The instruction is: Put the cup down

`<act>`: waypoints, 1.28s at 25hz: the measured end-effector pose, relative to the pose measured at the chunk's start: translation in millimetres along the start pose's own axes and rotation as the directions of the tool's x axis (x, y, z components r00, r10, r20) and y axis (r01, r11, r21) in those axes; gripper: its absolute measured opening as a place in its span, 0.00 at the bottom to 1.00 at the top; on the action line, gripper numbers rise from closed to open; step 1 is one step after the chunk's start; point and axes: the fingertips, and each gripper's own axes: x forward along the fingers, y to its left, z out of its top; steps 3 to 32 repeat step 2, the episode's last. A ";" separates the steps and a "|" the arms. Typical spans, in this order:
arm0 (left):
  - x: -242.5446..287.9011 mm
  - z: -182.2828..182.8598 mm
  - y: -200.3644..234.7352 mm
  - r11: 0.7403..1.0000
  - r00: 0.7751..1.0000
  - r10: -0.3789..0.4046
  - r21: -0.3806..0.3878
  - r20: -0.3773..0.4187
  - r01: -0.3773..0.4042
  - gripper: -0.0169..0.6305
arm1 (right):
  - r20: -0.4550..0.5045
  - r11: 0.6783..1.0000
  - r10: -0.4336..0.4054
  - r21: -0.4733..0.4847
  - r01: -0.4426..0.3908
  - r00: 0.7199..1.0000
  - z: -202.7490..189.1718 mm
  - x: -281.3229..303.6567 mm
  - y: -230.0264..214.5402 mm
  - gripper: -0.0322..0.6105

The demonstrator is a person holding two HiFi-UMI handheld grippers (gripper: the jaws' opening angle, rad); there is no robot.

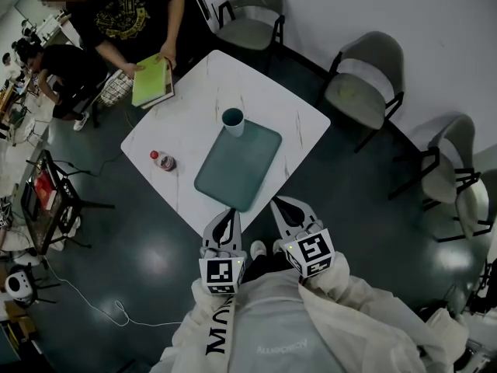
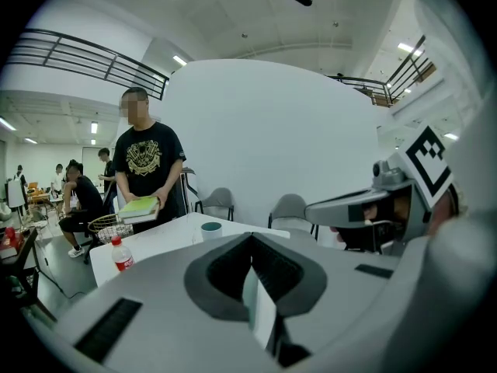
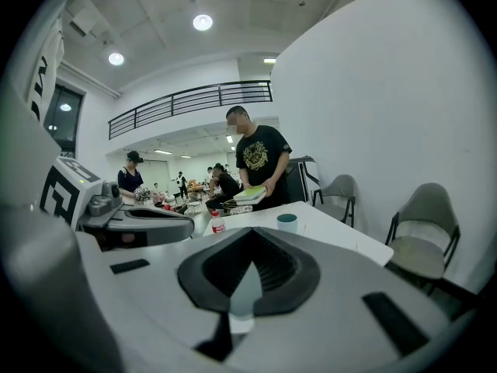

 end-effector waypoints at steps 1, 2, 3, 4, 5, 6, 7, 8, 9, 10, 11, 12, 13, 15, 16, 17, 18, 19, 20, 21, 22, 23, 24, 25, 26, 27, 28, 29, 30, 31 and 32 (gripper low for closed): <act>-0.3 -0.9 -0.6 1.000 1.000 -0.001 -0.001 -0.003 0.001 0.04 | 0.000 1.000 0.000 0.001 0.000 1.000 -0.6 -0.5 0.2 0.06; -0.6 -1.6 -1.2 1.000 1.000 -0.001 -0.001 -0.004 0.001 0.04 | -0.001 1.000 0.001 0.002 -0.001 1.000 -1.2 -1.0 0.3 0.06; -0.6 -1.6 -1.2 1.000 1.000 -0.001 -0.001 -0.004 0.001 0.04 | -0.001 1.000 0.001 0.002 -0.001 1.000 -1.2 -1.0 0.3 0.06; -0.6 -1.6 -1.2 1.000 1.000 -0.001 -0.001 -0.004 0.001 0.04 | -0.001 1.000 0.001 0.002 -0.001 1.000 -1.2 -1.0 0.3 0.06; -0.6 -1.6 -1.2 1.000 1.000 -0.001 -0.001 -0.004 0.001 0.04 | -0.001 1.000 0.001 0.002 -0.001 1.000 -1.2 -1.0 0.3 0.06; -0.6 -1.6 -1.2 1.000 1.000 -0.001 -0.001 -0.004 0.001 0.04 | -0.001 1.000 0.001 0.002 -0.001 1.000 -1.2 -1.0 0.3 0.06; -0.6 -1.6 -1.2 1.000 1.000 -0.001 -0.001 -0.004 0.001 0.04 | -0.001 1.000 0.001 0.002 -0.001 1.000 -1.2 -1.0 0.3 0.06; -0.6 -1.6 -1.2 1.000 1.000 -0.001 -0.001 -0.004 0.001 0.04 | -0.001 1.000 0.001 0.002 -0.001 1.000 -1.2 -1.0 0.3 0.06; -0.6 -1.6 -1.2 1.000 1.000 -0.001 -0.001 -0.004 0.001 0.04 | -0.001 1.000 0.001 0.002 -0.001 1.000 -1.2 -1.0 0.3 0.06; -0.6 -1.6 -1.2 1.000 1.000 -0.001 -0.001 -0.004 0.001 0.04 | -0.001 1.000 0.001 0.002 -0.001 1.000 -1.2 -1.0 0.3 0.06; -0.6 -1.6 -1.2 1.000 1.000 -0.001 -0.001 -0.004 0.001 0.04 | -0.001 1.000 0.001 0.002 -0.001 1.000 -1.2 -1.0 0.3 0.06; -0.6 -1.6 -1.2 1.000 1.000 -0.001 -0.001 -0.004 0.001 0.04 | -0.001 1.000 0.001 0.002 -0.001 1.000 -1.2 -1.0 0.3 0.06; -0.6 -1.6 -1.2 1.000 1.000 -0.001 -0.001 -0.004 0.001 0.04 | -0.001 1.000 0.001 0.002 -0.001 1.000 -1.2 -1.0 0.3 0.06; -0.6 -1.6 -1.2 1.000 1.000 -0.001 -0.001 -0.004 0.001 0.04 | -0.001 1.000 0.001 0.002 -0.001 1.000 -1.2 -1.0 0.3 0.06; -0.6 -1.6 -1.2 1.000 1.000 -0.001 -0.001 -0.004 0.001 0.04 | -0.001 1.000 0.001 0.002 -0.001 1.000 -1.2 -1.0 0.3 0.06; -0.6 -1.6 -1.2 1.000 1.000 -0.001 -0.001 -0.004 0.001 0.04 | -0.001 1.000 0.001 0.002 -0.001 1.000 -1.2 -1.0 0.3 0.06; -0.6 -1.6 -1.2 1.000 1.000 -0.001 -0.001 -0.004 0.001 0.04 | -0.001 1.000 0.001 0.002 -0.001 1.000 -1.2 -1.0 0.3 0.06; -0.6 -1.6 -1.2 1.000 1.000 -0.001 -0.001 -0.004 0.001 0.04 | -0.001 1.000 0.001 0.002 -0.001 1.000 -1.2 -1.0 0.3 0.06; -0.6 -1.6 -1.2 1.000 1.000 -0.001 -0.001 -0.004 0.001 0.04 | -0.001 1.000 0.001 0.002 -0.001 1.000 -1.2 -1.0 0.3 0.06; -0.6 -1.6 -1.2 1.000 1.000 -0.001 -0.001 -0.004 0.001 0.04 | -0.001 1.000 0.001 0.002 -0.001 1.000 -1.2 -1.0 0.3 0.06; -0.6 -1.6 -1.2 1.000 1.000 -0.001 -0.001 -0.004 0.001 0.04 | -0.001 1.000 0.001 0.002 -0.001 1.000 -1.2 -1.0 0.3 0.06; -0.6 -1.6 -1.2 1.000 1.000 -0.001 -0.001 -0.004 0.001 0.04 | -0.001 1.000 0.001 0.002 -0.001 1.000 -1.2 -1.0 0.3 0.06; -0.6 -1.6 -1.2 1.000 1.000 -0.001 -0.001 -0.004 0.001 0.04 | -0.001 1.000 0.001 0.002 -0.001 1.000 -1.2 -1.0 0.3 0.06; -0.6 -1.6 -1.2 1.000 1.000 -0.001 -0.001 -0.004 0.001 0.04 | -0.001 1.000 0.001 0.002 -0.001 1.000 -1.2 -1.0 0.3 0.06; -0.6 -1.6 -1.2 1.000 1.000 -0.001 -0.001 -0.004 0.001 0.04 | -0.001 1.000 0.001 0.002 -0.001 1.000 -1.2 -1.0 0.3 0.06; -0.6 -1.6 -1.2 1.000 1.000 -0.001 -0.001 -0.004 0.001 0.04 | -0.001 1.000 0.001 0.002 -0.001 1.000 -1.2 -1.0 0.3 0.06; -0.6 -1.6 -1.2 1.000 1.000 -0.001 -0.001 -0.004 0.001 0.04 | -0.001 1.000 0.001 0.002 -0.001 1.000 -1.2 -1.0 0.3 0.06; -0.6 -1.6 -1.2 1.000 1.000 -0.001 -0.001 -0.004 0.001 0.04 | -0.001 1.000 0.001 0.002 -0.001 1.000 -1.2 -1.0 0.3 0.06; -0.6 -1.6 -1.2 1.000 1.000 -0.001 -0.001 -0.004 0.001 0.04 | -0.001 1.000 0.001 0.002 -0.001 1.000 -1.2 -1.0 0.3 0.06; -0.6 -1.6 -1.2 1.000 1.000 -0.001 -0.001 -0.004 0.001 0.04 | -0.001 1.000 0.001 0.002 -0.001 1.000 -1.2 -1.0 0.3 0.06; -0.6 -1.6 -1.2 1.000 1.000 -0.001 -0.001 -0.004 0.001 0.04 | -0.001 1.000 0.001 0.002 -0.001 1.000 -1.2 -1.0 0.3 0.06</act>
